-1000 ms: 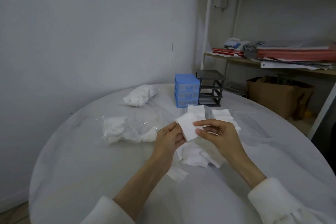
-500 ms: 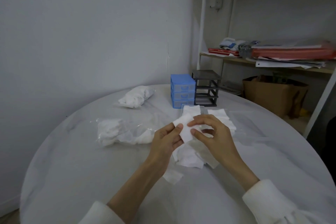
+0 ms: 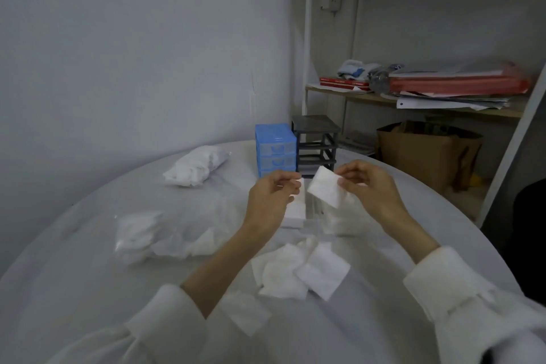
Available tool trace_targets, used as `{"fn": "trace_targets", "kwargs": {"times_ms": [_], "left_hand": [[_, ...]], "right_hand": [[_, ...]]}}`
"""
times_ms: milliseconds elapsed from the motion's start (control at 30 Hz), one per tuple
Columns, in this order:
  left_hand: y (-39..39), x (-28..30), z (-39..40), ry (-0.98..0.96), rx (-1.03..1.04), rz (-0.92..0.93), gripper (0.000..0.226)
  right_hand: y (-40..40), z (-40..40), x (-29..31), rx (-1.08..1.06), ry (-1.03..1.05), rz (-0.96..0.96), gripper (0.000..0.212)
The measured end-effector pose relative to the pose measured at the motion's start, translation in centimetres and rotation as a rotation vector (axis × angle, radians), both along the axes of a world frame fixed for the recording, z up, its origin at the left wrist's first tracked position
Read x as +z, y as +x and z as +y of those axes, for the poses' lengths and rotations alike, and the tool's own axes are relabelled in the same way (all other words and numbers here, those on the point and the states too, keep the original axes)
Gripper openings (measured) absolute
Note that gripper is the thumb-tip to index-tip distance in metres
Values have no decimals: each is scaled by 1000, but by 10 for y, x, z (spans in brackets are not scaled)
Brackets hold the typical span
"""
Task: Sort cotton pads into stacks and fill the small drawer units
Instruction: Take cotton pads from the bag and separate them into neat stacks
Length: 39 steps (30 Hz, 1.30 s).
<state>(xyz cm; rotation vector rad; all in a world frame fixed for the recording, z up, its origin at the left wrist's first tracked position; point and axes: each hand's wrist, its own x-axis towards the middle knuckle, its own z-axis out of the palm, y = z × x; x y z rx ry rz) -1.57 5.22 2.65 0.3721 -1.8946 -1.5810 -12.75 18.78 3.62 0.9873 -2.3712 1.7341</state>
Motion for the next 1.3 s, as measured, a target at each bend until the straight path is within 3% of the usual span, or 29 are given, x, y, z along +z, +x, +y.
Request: {"fn": "trace_targets", "kwargs": {"times_ms": [100,233,467,667,767,867,1100,1167,1300], "left_hand": [[-18,-5,0,-403,53,-59,28],[-38,-20,3,-705,-5,-87,36],[-57,-41,4,-954,-2,-119,44],[-61,-48,1,-1107,-28,-186,54],[-61,-47,1,-1105,-25,-237,43],[-59,-44,4,-1097,-25,-246,50],[-39,-33,-3,-934,-89,-120,39],[-26,-33,-5,-832,-75,-82,35],[3,-36,-2,-818,-82,-101,26]], "right_hand": [[-36,-1,4,41,110,-59,17],[-68,-10,6,120,283,-32,17],[-92,-22,-4,192,432,-27,18],[-92,-20,-19,146,450,166,13],[-91,-21,-24,68,404,306,12],[-86,-20,-26,132,419,298,12],[-64,-7,-20,66,342,351,17],[-48,0,-16,104,347,350,19],[-10,17,-11,208,343,319,20]]}}
